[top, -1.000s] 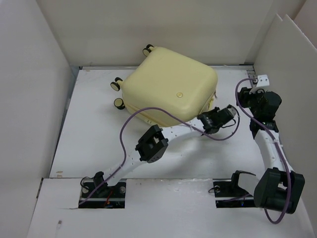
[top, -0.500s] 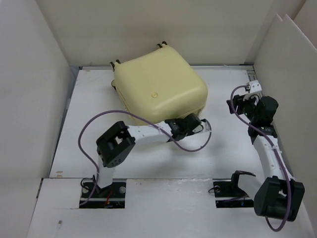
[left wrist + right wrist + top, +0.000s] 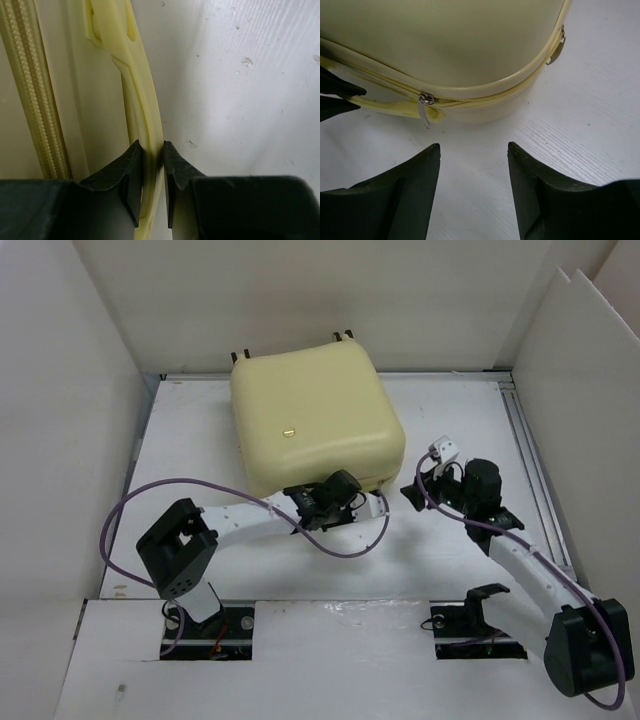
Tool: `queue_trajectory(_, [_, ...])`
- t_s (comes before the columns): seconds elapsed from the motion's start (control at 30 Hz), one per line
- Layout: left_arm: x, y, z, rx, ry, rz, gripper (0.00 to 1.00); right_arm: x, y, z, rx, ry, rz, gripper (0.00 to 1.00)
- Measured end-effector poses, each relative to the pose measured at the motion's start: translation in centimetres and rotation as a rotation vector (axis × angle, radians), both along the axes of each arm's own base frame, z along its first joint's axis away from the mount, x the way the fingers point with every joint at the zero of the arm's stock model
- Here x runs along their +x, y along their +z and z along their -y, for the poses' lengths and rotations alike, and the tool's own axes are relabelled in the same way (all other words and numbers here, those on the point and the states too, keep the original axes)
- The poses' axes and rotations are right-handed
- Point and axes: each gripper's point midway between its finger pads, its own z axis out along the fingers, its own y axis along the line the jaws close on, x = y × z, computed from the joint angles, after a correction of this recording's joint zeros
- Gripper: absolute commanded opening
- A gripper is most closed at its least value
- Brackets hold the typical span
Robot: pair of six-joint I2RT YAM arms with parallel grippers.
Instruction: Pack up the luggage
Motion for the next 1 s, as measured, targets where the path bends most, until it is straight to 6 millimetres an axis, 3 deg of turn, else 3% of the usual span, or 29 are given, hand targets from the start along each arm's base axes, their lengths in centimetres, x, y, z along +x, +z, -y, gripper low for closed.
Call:
queue_trajectory(0.4, [-0.2,0.1,0.0,-0.057,0.041,-0.071,0.0,-1.9,-2.7,-7.7,0.07,0.113,-0.063,0.63])
queue_trajectory(0.67, [-0.3,0.1,-0.2,-0.061,0.062,-0.09,0.0,0.1,-3.9,-7.9,0.072,-0.147,-0.067,0.55])
queue_trajectory(0.83, [-0.3,0.2,-0.2,-0.063,0.068,-0.092,0.0,0.5,-4.2,-8.5,0.067,-0.251,-0.071,0.31])
queue_trajectory(1.0, [-0.3,0.2,-0.2,-0.061,0.068,-0.095,0.0,0.6,-3.9,-7.9,0.052,-0.336,-0.041,0.33])
